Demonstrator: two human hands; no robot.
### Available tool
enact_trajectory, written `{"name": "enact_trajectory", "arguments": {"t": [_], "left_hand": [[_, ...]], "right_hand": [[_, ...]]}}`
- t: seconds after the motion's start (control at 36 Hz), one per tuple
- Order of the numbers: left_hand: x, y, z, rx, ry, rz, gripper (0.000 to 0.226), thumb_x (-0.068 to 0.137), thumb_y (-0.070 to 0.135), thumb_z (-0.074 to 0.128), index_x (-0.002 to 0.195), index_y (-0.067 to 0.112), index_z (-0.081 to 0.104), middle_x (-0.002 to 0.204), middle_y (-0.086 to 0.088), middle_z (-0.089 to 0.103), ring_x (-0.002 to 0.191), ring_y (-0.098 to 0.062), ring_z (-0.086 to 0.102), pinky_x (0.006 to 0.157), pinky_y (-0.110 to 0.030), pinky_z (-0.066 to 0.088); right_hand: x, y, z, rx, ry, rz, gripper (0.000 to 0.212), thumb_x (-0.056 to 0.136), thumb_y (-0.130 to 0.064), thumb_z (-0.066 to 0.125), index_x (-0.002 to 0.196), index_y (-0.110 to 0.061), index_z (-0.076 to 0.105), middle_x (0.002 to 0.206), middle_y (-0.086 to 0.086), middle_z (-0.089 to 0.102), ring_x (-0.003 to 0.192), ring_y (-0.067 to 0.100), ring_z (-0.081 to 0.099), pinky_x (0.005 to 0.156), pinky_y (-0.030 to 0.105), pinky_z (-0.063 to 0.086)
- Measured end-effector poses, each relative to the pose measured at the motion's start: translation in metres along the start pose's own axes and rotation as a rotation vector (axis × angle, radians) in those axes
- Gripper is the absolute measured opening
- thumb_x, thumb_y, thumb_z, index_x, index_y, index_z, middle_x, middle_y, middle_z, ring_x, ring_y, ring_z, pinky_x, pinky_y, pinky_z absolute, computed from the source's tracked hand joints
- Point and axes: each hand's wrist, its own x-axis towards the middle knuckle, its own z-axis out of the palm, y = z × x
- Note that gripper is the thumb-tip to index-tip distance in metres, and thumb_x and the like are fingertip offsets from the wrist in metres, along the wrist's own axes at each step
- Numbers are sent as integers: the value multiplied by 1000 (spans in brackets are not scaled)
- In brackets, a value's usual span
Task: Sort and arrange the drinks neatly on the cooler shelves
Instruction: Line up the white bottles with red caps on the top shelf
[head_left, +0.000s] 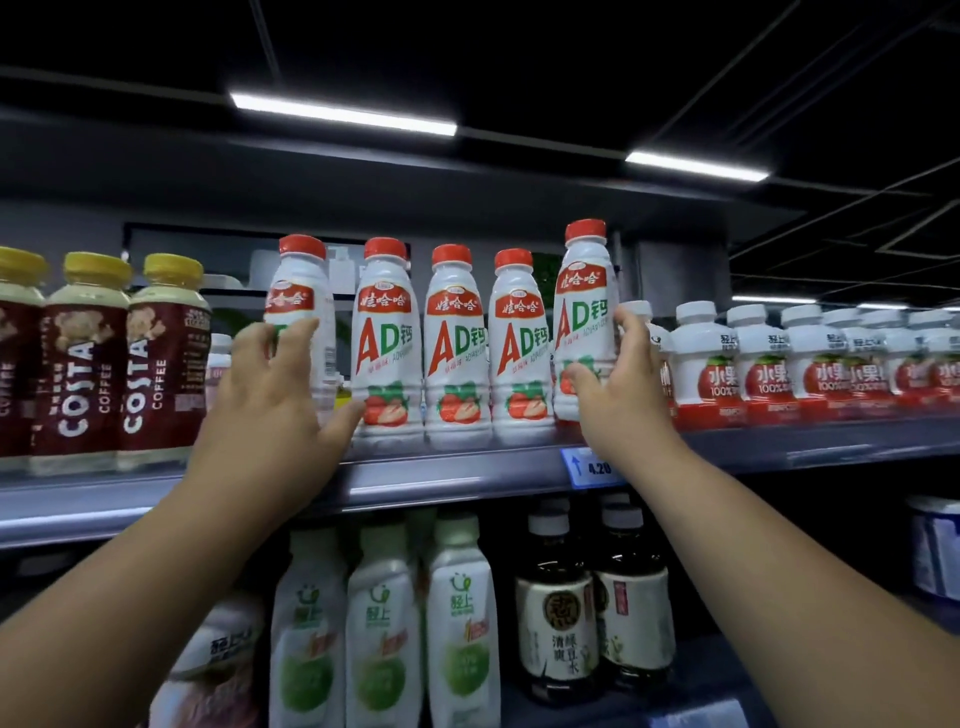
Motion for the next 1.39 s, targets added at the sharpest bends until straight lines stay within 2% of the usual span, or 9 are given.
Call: {"name": "enact_trajectory", "arguments": {"t": [0.11, 0.19, 0.28, 0.42, 0.5, 0.56, 0.81, 1.11, 1.39], "left_hand": [[8, -7, 2, -11, -20, -97, 86, 86, 40, 70, 150, 32, 13, 159, -11, 11, 136, -46, 35, 107, -57, 36], [11, -12, 3, -12, -15, -135, 88, 85, 39, 71, 151, 31, 12, 152, -20, 30, 131, -45, 41, 105, -56, 38], [8, -11, 6, 1, -47, -131, 90, 87, 42, 67, 152, 31, 6, 141, -21, 47, 120, -44, 50, 97, -53, 43], [2, -10, 9, 27, -56, -102, 90, 90, 42, 64, 151, 36, -1, 141, -20, 42, 116, -42, 51, 87, -52, 47], [1, -11, 9, 39, -56, -97, 89, 91, 43, 61, 152, 34, -4, 141, -20, 41, 116, -42, 51, 85, -51, 47], [0, -12, 10, 42, -55, -87, 89, 92, 43, 60, 153, 32, -4, 141, -20, 41, 115, -41, 51, 83, -49, 46], [-1, -14, 13, 54, -46, -69, 88, 93, 43, 58, 154, 30, -5, 142, -20, 40, 115, -41, 51, 82, -47, 45], [-1, -15, 15, 71, -45, -67, 87, 94, 44, 56, 153, 31, -6, 142, -20, 40, 112, -42, 53, 79, -46, 45], [0, -14, 14, 70, -52, -70, 87, 94, 45, 56, 154, 30, -6, 142, -19, 40, 114, -41, 52, 82, -47, 46]], "right_hand": [[2, 1, 4, -16, -24, -14, 65, 96, -8, 62, 147, -28, 28, 144, 1, 35, 115, 11, 45, 88, 21, 42], [2, 3, 5, -70, -53, -24, 70, 96, -7, 62, 150, -27, 24, 146, 0, 31, 112, 9, 42, 81, 13, 37], [1, 4, 4, -112, -75, -5, 78, 97, -9, 61, 157, -23, 13, 152, 2, 28, 114, 8, 37, 93, 22, 35], [3, 2, 0, -183, -105, 39, 85, 97, -17, 63, 160, -22, 6, 153, 5, 34, 134, 22, 43, 106, 36, 40], [1, 2, -2, -229, -113, 36, 66, 95, -14, 64, 149, -16, 26, 138, 3, 50, 117, 20, 54, 87, 26, 46], [-1, 4, -3, -253, -102, 33, 60, 95, -16, 65, 145, -17, 32, 131, 2, 56, 107, 17, 56, 80, 27, 44], [-6, 0, 2, -431, -50, 10, 66, 87, -39, 73, 136, -14, 35, 127, 7, 57, 107, 29, 60, 84, 46, 56], [5, -2, 10, -422, -114, 31, 60, 90, -20, 73, 132, -14, 31, 126, 14, 55, 108, 32, 60, 85, 43, 55], [12, 4, 6, -389, -153, 26, 64, 87, -21, 77, 131, -18, 31, 123, 9, 60, 105, 28, 62, 84, 42, 55]]}}
